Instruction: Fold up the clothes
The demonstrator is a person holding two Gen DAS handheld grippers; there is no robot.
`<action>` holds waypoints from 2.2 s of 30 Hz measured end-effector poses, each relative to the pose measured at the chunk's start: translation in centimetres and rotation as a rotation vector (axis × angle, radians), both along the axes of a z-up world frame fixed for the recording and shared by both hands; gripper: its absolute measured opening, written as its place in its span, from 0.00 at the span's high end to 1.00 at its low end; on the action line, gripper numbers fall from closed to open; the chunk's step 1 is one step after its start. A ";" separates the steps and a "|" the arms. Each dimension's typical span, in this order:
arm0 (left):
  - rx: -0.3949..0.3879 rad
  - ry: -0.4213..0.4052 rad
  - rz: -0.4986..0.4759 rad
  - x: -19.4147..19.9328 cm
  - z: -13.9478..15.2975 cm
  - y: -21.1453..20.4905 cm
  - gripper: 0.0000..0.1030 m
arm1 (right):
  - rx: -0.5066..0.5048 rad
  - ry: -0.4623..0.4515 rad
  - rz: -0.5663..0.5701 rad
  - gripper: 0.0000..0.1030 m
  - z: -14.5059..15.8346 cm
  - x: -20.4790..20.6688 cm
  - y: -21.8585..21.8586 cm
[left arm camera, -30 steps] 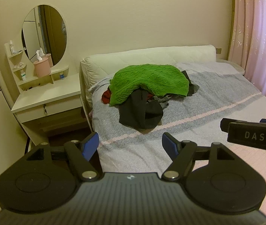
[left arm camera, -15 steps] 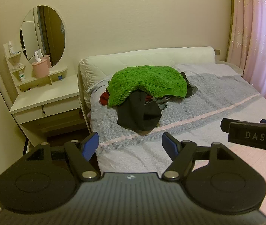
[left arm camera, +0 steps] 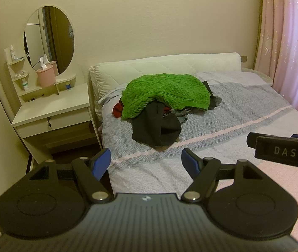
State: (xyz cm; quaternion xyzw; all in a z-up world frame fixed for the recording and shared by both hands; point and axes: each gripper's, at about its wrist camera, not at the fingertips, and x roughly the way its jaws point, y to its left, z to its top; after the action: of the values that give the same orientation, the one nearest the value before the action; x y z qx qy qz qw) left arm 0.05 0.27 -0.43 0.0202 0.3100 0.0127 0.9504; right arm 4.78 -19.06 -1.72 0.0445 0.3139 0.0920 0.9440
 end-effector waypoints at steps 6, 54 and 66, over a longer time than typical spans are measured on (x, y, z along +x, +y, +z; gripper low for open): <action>-0.001 -0.002 0.005 -0.2 0.1 0.1 0.31 | 0.000 -0.001 0.004 0.06 0.2 0.0 0.3; 0.013 0.007 0.009 3.0 0.0 1.2 0.31 | 0.032 0.005 -0.039 0.06 -0.2 2.0 0.6; 0.001 0.066 -0.041 12.7 -3.3 3.8 0.31 | 0.110 0.047 -0.104 0.06 -2.6 9.1 1.6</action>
State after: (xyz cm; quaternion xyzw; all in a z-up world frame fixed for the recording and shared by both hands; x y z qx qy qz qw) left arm 12.78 4.07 -3.76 0.0275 0.3408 -0.0070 0.9397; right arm 13.86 -17.50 -4.34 0.1148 0.3275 0.0589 0.9360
